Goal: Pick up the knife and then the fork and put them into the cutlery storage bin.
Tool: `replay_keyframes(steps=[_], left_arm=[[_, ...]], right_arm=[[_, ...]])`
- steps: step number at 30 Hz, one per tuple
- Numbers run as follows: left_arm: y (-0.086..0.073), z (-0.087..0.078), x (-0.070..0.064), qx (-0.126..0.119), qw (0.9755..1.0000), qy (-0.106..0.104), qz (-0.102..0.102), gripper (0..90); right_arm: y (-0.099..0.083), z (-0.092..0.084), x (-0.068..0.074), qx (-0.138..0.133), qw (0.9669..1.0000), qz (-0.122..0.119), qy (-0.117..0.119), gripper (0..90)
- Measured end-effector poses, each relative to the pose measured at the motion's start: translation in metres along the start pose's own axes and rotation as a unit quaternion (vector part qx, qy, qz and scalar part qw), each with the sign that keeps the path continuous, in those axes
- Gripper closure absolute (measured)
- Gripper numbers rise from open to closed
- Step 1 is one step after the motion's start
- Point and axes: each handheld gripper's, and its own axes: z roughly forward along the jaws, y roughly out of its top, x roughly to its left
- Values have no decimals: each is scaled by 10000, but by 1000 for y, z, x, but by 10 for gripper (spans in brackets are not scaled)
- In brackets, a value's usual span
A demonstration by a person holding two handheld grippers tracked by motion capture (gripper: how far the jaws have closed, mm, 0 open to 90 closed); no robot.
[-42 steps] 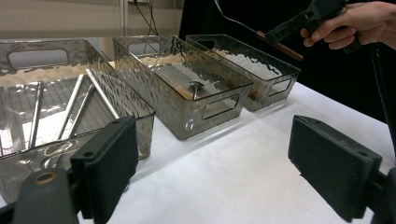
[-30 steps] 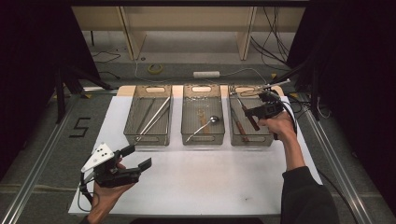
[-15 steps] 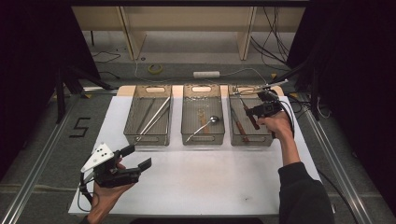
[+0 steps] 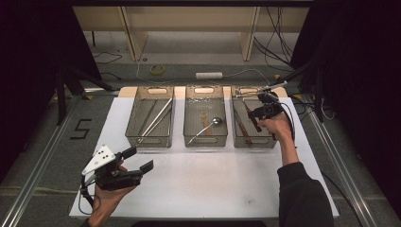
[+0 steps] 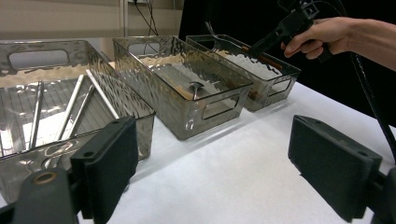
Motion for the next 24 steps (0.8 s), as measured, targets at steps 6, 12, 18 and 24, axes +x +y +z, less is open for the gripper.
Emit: replay_keyframes(steps=[6,12,18,24], left_arm=[[0,0,0,-1,10000,-5,-2,157],[0,0,0,0,10000,-4,1,157],[0,0,0,-2,10000,-1,-2,157],[0,0,0,-1,10000,-4,-9,157]], right_arm=[[0,5,0,58,10000,32,-70,775],[0,8,-1,103,9998,94,-157,775],[-2,14,-2,193,9994,177,-227,765],[0,11,-1,121,9994,211,-256,575]])
